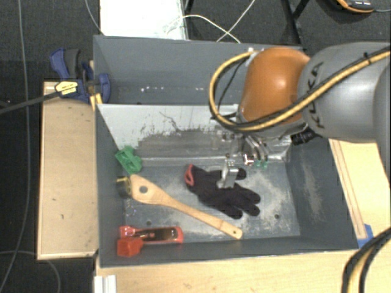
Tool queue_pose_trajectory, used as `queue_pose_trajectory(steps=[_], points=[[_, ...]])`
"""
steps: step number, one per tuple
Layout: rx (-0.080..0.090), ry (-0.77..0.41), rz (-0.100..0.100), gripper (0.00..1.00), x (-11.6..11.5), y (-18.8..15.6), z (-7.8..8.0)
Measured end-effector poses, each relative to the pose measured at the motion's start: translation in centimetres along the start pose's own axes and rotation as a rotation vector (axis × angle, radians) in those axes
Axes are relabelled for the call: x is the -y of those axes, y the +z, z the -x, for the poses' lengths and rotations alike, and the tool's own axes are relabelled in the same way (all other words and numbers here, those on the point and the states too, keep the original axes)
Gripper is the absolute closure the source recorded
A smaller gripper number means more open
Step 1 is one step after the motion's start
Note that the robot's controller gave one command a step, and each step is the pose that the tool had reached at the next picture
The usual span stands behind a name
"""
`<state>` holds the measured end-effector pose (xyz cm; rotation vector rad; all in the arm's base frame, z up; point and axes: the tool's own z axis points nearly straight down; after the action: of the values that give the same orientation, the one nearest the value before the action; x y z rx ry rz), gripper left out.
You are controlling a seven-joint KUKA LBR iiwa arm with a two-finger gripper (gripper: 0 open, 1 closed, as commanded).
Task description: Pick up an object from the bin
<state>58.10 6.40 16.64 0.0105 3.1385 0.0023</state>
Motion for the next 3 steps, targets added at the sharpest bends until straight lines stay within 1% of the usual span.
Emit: queue_pose_trajectory(steps=[1, 2, 3], points=[[0.000, 0.000, 0.000, 0.00, 0.0, 0.0, 0.0], [-0.011, -0.023, -0.001, 0.00, 0.1, -2.5, -2.0], [-0.002, -0.136, 0.000, 0.00, -1.0, 2.4, -1.5]])
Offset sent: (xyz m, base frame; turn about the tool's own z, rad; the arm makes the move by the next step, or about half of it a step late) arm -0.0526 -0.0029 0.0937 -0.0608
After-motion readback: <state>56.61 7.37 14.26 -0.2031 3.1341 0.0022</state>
